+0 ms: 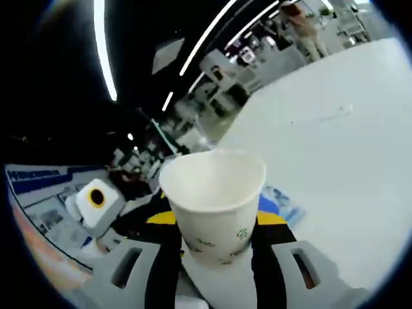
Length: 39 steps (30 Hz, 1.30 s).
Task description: Arrange the tabletop items into an orderly group along one side of the table until the central work area is clear of visible clutter.
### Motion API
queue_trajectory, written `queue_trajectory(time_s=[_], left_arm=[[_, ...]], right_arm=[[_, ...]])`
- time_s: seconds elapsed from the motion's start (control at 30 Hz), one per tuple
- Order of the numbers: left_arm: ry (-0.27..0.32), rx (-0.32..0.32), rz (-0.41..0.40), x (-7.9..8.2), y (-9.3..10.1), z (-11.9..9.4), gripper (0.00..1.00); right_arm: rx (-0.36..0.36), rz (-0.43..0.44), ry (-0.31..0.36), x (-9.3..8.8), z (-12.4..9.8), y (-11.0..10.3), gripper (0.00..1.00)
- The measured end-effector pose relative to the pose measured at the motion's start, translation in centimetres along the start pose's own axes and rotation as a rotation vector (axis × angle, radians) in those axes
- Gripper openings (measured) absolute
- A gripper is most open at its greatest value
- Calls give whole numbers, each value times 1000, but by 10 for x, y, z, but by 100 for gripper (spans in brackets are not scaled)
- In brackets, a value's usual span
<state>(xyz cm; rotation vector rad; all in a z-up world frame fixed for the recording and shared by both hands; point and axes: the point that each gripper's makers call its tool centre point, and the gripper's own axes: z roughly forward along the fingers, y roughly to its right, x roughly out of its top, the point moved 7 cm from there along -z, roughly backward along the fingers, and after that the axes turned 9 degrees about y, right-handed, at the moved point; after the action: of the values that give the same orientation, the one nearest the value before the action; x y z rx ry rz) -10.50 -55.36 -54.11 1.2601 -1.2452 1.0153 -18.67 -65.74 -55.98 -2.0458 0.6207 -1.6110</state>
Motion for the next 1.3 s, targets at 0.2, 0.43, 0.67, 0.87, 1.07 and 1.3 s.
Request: queue_trajectory(time_s=[0.2,0.43,0.67,0.87,1.07,1.3], left_arm=[[47,-99,12,39,-6,-11,45],[17,-282,139,86,15,2,37],[-175,-404,159,62,52,30,39],[-199,-352,103,50,51,36,16],[-200,-334,19,51,47,32,0],[-353,-310,184,42,46,26,10]], right_arm=[[-3,-226,-40,2,-2,2,42],[-27,-385,-98,-7,1,-1,42],[-68,-557,-89,-2,1,-2,42],[-92,-637,-78,-2,-1,-5,42],[-87,-733,-77,-3,1,-9,41],[-71,-845,-98,-6,4,-15,41]])
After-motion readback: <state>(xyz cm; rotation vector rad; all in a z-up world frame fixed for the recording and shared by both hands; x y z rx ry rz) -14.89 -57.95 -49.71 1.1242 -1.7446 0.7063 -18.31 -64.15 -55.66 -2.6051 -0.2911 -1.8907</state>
